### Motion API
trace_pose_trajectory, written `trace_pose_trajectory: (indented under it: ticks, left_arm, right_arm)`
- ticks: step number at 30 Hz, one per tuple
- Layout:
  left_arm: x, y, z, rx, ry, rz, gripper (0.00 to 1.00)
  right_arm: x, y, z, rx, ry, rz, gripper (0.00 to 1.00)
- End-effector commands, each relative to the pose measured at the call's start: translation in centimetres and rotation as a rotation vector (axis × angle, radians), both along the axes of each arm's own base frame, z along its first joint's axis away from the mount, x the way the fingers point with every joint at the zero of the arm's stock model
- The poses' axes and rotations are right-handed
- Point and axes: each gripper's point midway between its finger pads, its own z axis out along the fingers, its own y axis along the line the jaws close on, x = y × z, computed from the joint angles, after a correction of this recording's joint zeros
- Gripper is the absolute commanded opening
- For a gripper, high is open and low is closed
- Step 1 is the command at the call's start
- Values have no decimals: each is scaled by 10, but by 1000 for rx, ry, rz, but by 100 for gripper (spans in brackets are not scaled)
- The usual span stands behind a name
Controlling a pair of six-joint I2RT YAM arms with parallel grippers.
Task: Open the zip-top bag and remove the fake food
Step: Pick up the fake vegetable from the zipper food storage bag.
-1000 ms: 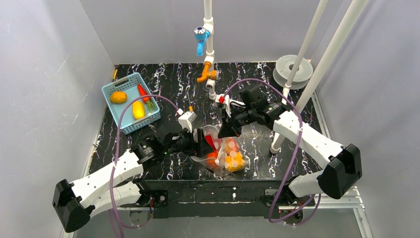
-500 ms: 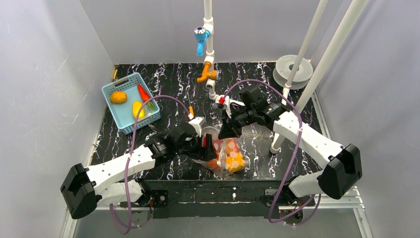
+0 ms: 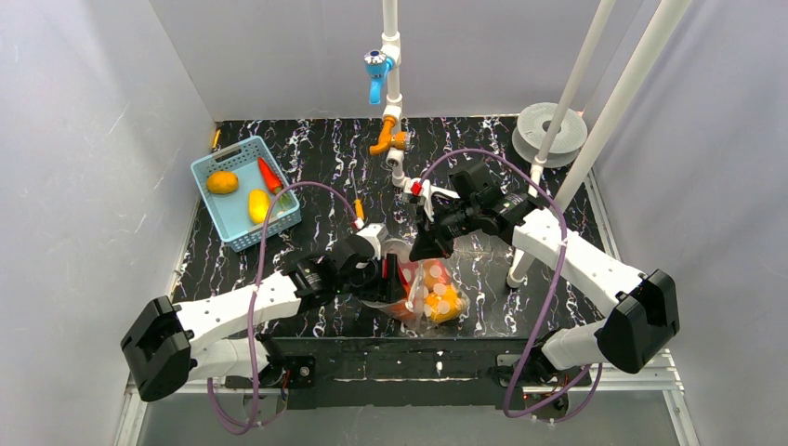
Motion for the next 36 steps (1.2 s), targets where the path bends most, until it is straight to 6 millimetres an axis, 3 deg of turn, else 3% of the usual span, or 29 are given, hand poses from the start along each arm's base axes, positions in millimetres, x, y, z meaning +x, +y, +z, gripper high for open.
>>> trace_pose_trajectory:
  ticks: [1,8,14,22,29,36]
  left_arm:
    - [-3,-5,5,-28,-12,-15,57]
    - [-8,-18,13,-81,-32,-88,51]
    - [-10,-14,-11,-2,33,-69,54]
    - [-6,1,-23,85,49,-11,62]
    - [-13,-4,-30,72,86,-34,81]
    - [-8,4,-48,118,103,36,79]
  right_arm:
    - [1,2,10,36,-27,2,1]
    - [3,2,8,31,-26,-5,1]
    - [3,2,7,30,-24,-6,1]
    - [2,2,7,31,-24,-6,1]
    - [2,2,8,32,-25,-6,1]
    - [3,2,7,30,-26,-9,1]
